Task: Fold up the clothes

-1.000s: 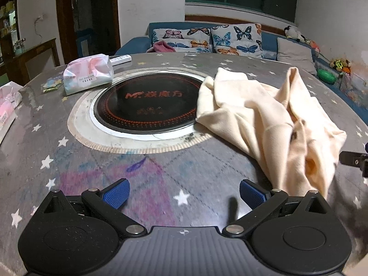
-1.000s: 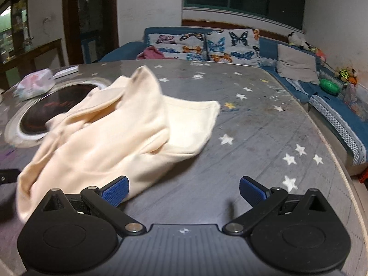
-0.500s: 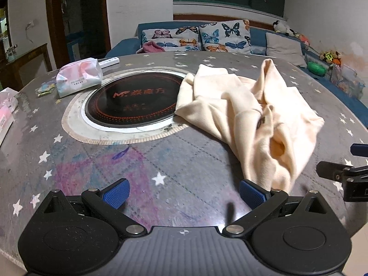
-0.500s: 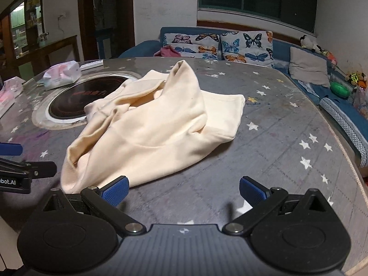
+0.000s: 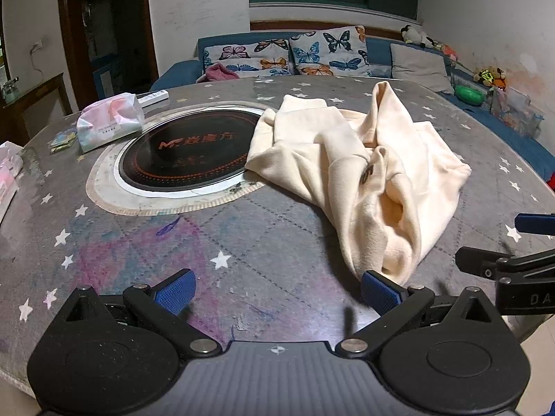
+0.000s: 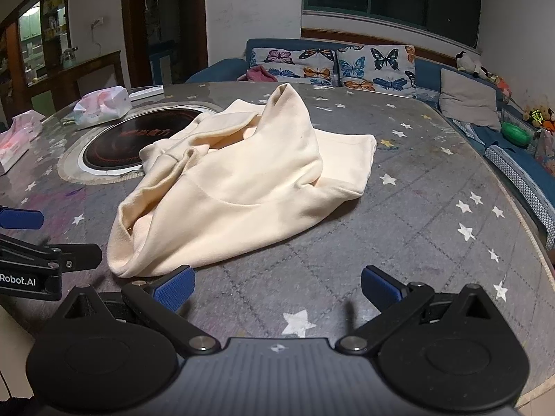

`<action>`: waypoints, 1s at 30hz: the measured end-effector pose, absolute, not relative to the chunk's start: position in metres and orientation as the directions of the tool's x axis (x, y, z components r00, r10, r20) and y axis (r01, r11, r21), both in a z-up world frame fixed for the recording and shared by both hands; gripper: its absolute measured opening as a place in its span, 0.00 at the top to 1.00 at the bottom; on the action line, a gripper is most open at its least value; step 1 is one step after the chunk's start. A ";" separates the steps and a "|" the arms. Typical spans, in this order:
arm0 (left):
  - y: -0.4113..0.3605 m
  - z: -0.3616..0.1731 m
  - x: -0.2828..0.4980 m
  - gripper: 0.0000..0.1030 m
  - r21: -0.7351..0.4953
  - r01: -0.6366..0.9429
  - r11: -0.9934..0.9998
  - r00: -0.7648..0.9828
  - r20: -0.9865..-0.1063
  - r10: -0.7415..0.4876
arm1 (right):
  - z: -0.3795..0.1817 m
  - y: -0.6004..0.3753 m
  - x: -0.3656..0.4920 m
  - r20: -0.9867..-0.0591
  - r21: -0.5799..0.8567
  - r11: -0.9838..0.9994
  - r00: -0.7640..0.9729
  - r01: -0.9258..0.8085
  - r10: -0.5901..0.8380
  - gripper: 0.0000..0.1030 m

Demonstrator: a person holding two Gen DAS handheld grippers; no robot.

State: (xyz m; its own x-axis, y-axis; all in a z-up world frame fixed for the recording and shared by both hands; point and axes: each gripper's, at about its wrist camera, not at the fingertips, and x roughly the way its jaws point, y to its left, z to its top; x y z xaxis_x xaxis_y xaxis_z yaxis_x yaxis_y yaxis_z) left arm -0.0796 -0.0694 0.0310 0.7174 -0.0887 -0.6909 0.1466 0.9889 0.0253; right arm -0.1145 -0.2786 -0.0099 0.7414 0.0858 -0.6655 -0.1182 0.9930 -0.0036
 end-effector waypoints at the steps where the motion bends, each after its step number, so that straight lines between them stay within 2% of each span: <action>1: -0.070 0.031 -0.080 0.00 0.027 0.148 0.989 0.717 -0.691 -0.089 | -0.010 -0.278 -0.115 -0.665 -0.004 0.993 0.742 -0.120 0.087 0.00; 30: -0.081 0.035 -0.078 0.00 0.038 0.178 0.983 0.713 -0.693 -0.102 | -0.004 -0.276 -0.112 -0.657 -0.009 0.991 0.748 -0.131 0.093 0.00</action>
State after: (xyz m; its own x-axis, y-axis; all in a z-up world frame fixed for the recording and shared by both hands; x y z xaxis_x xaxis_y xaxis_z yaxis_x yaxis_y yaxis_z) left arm -0.0777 -0.0814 0.0353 0.7134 -0.1024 -0.6932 0.1777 0.9834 0.0377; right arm -0.1120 -0.2756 -0.0042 0.7479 0.0927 -0.6573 -0.1310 0.9913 -0.0092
